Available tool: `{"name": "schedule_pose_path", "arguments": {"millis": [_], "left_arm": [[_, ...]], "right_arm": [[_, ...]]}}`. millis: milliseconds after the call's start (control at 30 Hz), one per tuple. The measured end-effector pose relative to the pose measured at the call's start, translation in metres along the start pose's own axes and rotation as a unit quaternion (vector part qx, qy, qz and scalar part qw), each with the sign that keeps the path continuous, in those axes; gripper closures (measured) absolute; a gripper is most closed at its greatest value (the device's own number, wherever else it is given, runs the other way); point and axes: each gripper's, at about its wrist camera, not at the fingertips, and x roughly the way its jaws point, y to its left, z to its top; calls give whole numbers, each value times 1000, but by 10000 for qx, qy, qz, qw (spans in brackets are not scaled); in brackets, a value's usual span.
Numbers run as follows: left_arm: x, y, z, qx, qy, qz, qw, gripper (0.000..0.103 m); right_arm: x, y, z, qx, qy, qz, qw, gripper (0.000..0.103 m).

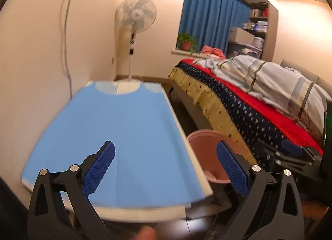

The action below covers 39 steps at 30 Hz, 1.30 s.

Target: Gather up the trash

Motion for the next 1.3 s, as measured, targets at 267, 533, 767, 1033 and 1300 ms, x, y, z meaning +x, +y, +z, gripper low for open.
{"name": "schedule_pose_path", "arguments": {"millis": [267, 533, 767, 1033, 1300], "left_arm": [[0, 10, -24, 69, 83, 583, 9982, 8], [4, 20, -31, -85, 202, 762, 9968, 8], [12, 20, -38, -136, 345, 806, 9961, 8], [11, 21, -40, -175, 328, 798, 9961, 8], [12, 20, -41, -158, 342, 789, 9962, 8]], "right_arm": [[-1, 21, -20, -353, -2, -157, 9993, 5], [5, 24, -24, -416, 30, -302, 9987, 5], [8, 26, -25, -482, 17, -365, 9982, 5], [7, 26, -25, -509, -26, -354, 9981, 5], [5, 27, -25, -522, -45, -346, 9980, 5]]}}
